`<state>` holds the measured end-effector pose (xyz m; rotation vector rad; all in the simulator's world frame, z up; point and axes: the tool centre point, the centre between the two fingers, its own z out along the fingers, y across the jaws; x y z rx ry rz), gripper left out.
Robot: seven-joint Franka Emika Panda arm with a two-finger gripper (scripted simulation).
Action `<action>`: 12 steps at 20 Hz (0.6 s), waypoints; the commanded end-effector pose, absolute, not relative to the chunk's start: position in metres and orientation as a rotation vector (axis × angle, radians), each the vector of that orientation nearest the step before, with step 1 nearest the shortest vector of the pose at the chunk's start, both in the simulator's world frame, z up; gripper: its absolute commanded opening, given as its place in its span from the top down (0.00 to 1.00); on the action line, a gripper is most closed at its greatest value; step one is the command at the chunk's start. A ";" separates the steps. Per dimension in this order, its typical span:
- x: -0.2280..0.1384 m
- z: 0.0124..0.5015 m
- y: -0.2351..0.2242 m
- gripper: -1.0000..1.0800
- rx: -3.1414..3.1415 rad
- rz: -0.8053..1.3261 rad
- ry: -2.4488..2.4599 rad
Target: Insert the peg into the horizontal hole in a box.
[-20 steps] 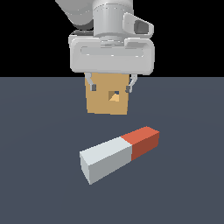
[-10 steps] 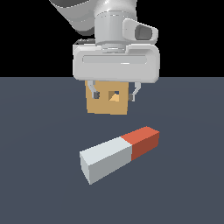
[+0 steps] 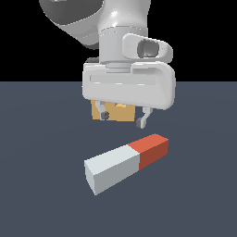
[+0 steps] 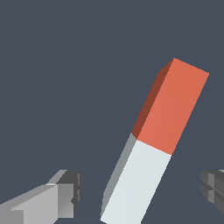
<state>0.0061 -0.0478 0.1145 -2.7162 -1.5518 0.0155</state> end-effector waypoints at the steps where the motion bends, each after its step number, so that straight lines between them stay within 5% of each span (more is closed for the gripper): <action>1: 0.005 0.106 -0.057 0.04 -2.787 0.012 -1.429; 12: -0.004 0.079 -0.084 0.04 -2.965 0.002 -1.036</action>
